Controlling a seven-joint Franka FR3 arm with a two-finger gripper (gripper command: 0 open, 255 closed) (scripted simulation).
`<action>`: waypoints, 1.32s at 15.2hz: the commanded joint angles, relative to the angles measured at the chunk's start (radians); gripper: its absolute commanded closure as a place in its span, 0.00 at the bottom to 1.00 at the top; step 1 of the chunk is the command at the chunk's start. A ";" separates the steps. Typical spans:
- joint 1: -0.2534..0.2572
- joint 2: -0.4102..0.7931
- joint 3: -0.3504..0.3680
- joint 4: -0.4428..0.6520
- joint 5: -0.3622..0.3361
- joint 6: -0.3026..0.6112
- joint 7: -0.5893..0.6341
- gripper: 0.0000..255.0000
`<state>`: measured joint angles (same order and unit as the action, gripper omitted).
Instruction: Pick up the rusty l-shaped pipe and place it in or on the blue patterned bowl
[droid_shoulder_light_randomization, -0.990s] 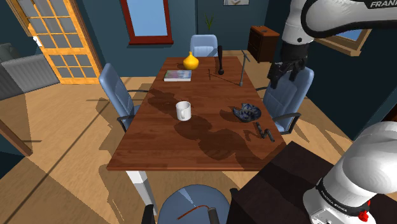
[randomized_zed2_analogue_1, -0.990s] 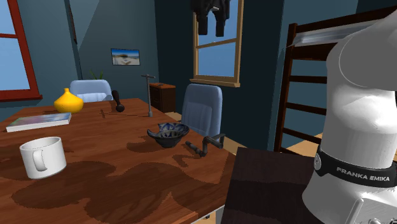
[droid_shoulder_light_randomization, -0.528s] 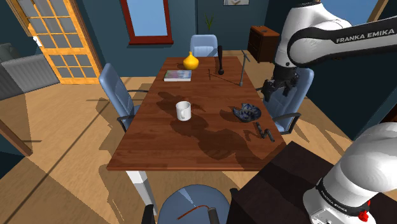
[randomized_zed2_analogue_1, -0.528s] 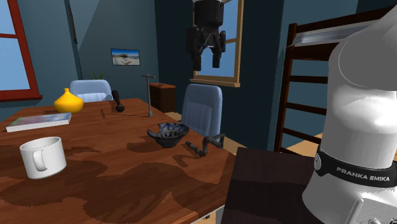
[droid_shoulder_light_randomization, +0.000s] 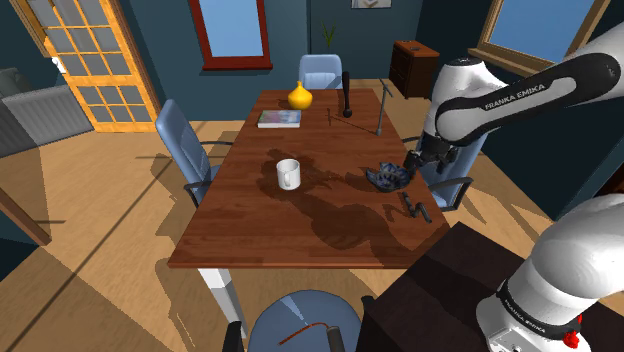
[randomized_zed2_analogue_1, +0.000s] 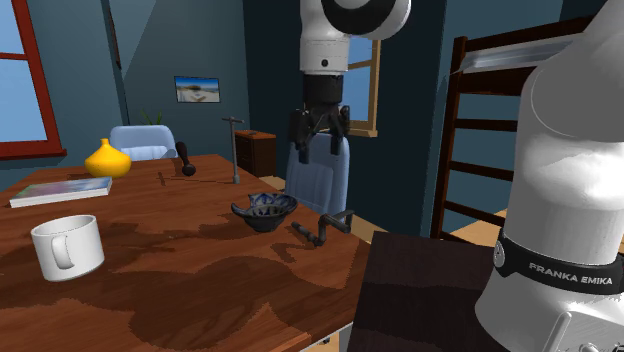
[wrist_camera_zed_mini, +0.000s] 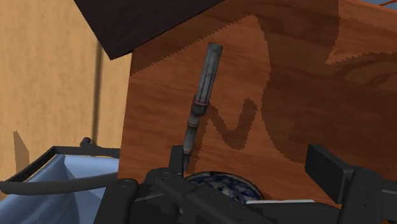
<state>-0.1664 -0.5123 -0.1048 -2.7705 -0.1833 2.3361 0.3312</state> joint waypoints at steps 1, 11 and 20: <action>-0.017 0.073 -0.012 -0.020 -0.009 0.100 0.019 0.00; -0.074 0.535 -0.065 0.010 -0.001 0.553 0.091 0.00; -0.102 0.755 -0.046 0.065 0.056 0.722 0.070 0.00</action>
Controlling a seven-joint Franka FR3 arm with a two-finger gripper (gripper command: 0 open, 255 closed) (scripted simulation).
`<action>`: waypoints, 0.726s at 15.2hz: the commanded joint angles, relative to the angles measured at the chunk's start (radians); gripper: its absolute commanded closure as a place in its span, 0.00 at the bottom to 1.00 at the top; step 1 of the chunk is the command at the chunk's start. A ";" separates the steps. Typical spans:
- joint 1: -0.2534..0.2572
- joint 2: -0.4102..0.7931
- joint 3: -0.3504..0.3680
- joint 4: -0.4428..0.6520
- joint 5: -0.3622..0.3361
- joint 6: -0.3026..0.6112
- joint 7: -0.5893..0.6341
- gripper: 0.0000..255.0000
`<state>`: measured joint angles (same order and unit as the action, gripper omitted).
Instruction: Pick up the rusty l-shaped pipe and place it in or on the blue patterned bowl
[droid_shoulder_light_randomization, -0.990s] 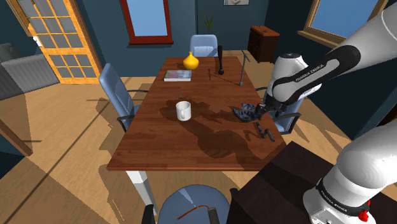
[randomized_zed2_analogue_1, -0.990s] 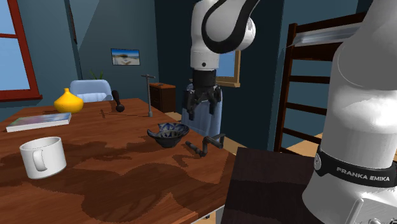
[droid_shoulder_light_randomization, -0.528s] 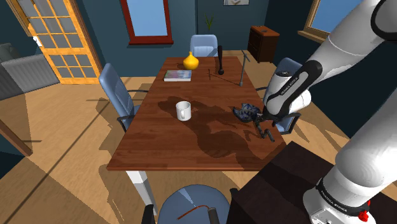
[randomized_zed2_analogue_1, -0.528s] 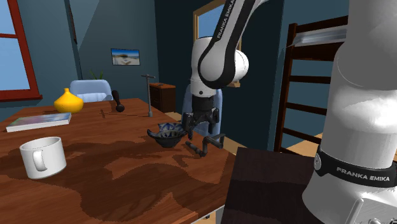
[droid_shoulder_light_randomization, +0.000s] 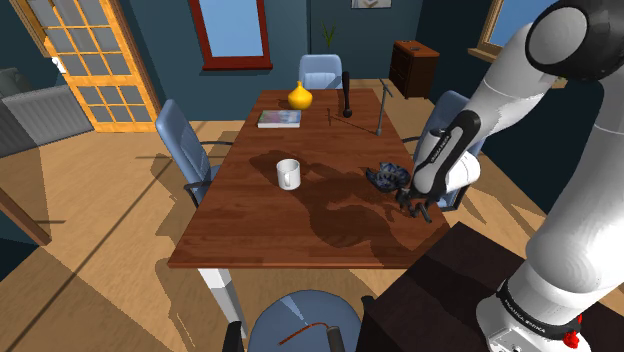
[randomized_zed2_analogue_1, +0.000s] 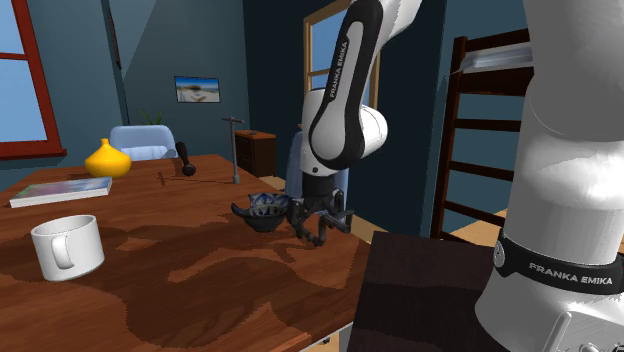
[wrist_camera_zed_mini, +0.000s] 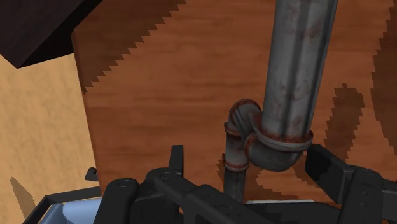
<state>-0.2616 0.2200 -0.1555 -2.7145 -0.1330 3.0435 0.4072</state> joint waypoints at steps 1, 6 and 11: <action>-0.012 0.054 0.010 0.018 0.009 0.037 -0.007 0.00; -0.012 0.054 0.010 0.018 0.008 0.037 -0.007 0.00; -0.012 0.054 0.010 0.018 0.008 0.037 -0.007 1.00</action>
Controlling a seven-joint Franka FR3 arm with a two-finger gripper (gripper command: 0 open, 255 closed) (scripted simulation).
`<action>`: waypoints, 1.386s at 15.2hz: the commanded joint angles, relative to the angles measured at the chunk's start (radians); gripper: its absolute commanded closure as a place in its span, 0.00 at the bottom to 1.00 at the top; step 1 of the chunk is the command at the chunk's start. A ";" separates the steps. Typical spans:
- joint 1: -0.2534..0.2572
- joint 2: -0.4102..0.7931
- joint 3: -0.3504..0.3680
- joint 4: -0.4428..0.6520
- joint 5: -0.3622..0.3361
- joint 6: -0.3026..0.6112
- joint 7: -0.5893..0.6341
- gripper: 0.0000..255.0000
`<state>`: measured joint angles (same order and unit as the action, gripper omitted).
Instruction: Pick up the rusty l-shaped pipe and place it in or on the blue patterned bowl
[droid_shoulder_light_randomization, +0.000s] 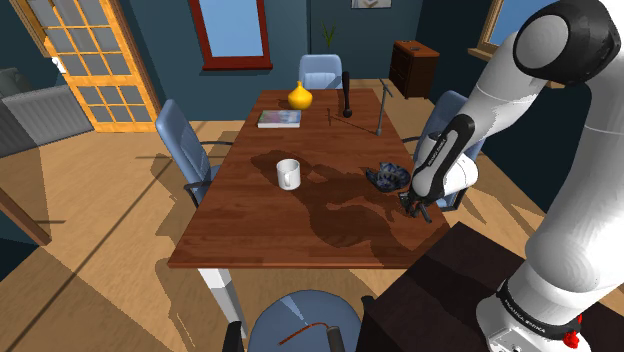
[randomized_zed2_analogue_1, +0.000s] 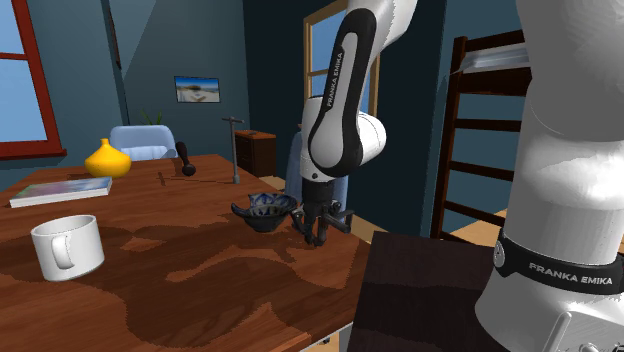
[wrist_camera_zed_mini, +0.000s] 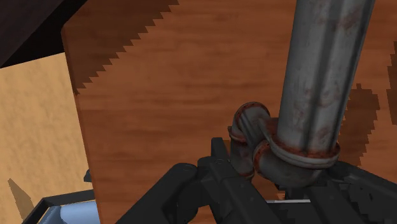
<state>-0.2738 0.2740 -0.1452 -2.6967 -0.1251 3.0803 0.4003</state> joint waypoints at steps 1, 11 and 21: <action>0.000 0.000 0.000 0.000 0.000 0.000 0.000 1.00; 0.005 -0.057 -0.007 -0.011 -0.004 -0.045 0.000 1.00; 0.015 -0.240 -0.021 -0.032 -0.025 -0.208 0.005 1.00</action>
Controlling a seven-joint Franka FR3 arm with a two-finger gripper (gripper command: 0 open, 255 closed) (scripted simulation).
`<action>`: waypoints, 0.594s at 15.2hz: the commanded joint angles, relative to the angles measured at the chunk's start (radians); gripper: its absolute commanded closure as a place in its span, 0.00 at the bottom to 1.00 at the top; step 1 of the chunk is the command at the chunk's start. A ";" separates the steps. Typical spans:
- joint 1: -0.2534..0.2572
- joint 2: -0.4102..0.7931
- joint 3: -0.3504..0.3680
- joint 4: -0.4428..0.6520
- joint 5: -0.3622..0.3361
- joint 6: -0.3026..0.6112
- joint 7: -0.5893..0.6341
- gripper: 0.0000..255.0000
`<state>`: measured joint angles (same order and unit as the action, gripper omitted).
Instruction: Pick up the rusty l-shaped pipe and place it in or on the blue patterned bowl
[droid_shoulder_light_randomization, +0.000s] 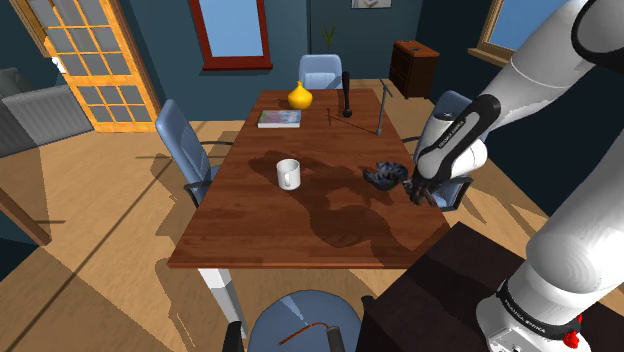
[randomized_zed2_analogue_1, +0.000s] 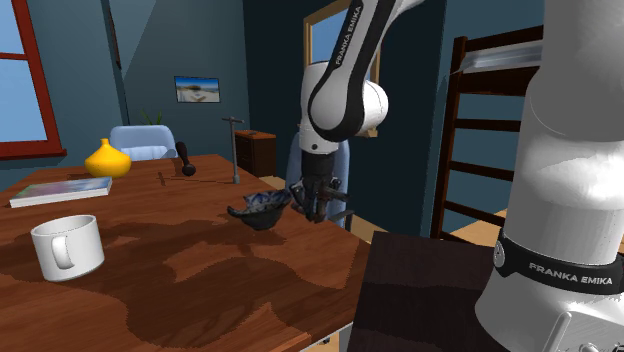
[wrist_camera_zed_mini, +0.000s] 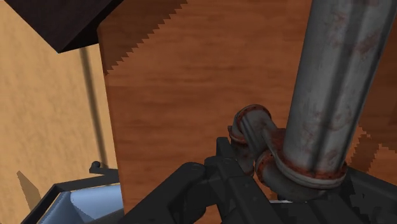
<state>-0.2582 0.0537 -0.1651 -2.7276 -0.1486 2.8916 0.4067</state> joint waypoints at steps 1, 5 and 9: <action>0.000 -0.038 -0.001 -0.002 -0.003 -0.036 -0.002 1.00; 0.000 -0.106 -0.001 -0.001 -0.007 -0.105 -0.002 1.00; -0.001 -0.170 0.000 0.004 -0.009 -0.174 -0.003 1.00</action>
<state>-0.2588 -0.0963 -0.1654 -2.7251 -0.1569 2.7394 0.4040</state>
